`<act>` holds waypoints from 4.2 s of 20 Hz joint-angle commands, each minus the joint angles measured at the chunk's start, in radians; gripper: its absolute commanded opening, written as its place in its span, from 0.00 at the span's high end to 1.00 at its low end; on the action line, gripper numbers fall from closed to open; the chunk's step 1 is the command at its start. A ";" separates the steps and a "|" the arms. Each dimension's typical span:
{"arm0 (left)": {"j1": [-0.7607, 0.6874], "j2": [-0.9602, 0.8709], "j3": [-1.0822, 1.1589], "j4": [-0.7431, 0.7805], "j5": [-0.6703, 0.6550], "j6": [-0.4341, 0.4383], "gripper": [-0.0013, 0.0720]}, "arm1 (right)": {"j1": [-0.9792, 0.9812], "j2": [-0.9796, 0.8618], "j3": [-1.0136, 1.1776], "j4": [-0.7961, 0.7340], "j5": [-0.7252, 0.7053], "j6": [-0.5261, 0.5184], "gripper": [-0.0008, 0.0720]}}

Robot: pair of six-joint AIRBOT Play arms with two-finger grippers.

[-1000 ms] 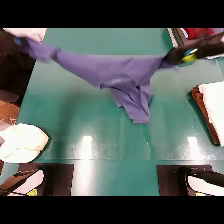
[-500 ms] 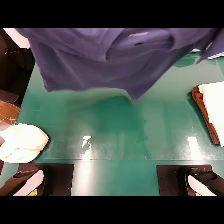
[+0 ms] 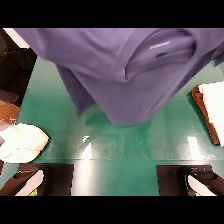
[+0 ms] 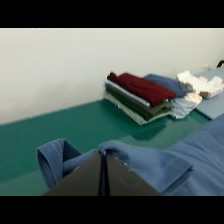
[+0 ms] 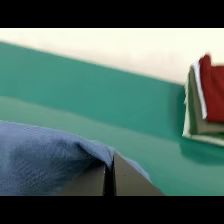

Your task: Fold the shirts.

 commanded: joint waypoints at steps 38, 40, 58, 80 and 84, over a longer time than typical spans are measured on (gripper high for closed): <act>0.000 -0.119 -0.777 0.346 0.170 0.007 0.95 | 0.122 -0.337 -1.074 0.572 -0.323 0.028 0.53; 0.000 -0.116 -0.777 0.352 0.145 0.006 0.95 | 0.140 -0.349 -1.045 0.568 -0.375 0.019 0.94; -0.346 0.139 -1.314 0.201 -0.301 -0.083 0.95 | -0.180 -0.141 -0.420 0.276 0.042 0.040 0.97; -0.568 -0.626 -0.323 0.233 0.240 -0.097 0.14 | -0.180 -0.141 -0.423 0.273 0.148 -0.032 0.97; -0.568 -0.911 -0.040 0.137 0.192 -0.043 0.14 | -0.180 -0.141 -0.423 0.274 0.146 -0.032 0.97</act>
